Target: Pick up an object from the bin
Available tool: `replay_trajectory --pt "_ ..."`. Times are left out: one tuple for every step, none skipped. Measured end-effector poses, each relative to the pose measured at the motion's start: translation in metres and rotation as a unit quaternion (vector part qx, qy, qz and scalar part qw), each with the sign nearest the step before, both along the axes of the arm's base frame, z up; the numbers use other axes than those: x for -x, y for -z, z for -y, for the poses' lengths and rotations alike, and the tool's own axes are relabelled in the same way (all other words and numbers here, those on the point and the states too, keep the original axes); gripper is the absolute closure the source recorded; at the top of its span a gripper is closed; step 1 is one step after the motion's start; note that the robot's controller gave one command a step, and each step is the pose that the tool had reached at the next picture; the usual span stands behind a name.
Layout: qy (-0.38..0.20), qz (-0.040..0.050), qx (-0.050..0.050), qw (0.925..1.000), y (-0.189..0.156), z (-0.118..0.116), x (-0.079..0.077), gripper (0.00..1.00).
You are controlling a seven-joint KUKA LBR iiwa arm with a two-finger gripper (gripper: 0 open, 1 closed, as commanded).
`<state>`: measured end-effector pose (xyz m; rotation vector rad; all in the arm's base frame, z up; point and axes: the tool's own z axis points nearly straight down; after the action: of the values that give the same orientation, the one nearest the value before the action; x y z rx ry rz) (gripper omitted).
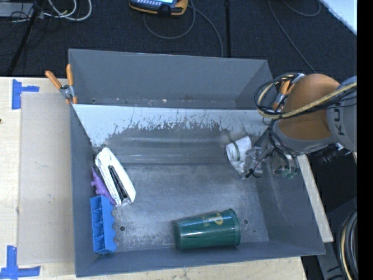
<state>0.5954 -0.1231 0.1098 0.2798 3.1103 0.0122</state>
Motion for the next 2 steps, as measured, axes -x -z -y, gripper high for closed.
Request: replay_trajectory --pt "-0.002 0.0021 -0.004 1.0000 0.0035 0.0061 -0.0019 0.00" --pt "-0.002 0.0032 -0.005 1.0000 0.0073 0.0092 -0.0030 1.00"
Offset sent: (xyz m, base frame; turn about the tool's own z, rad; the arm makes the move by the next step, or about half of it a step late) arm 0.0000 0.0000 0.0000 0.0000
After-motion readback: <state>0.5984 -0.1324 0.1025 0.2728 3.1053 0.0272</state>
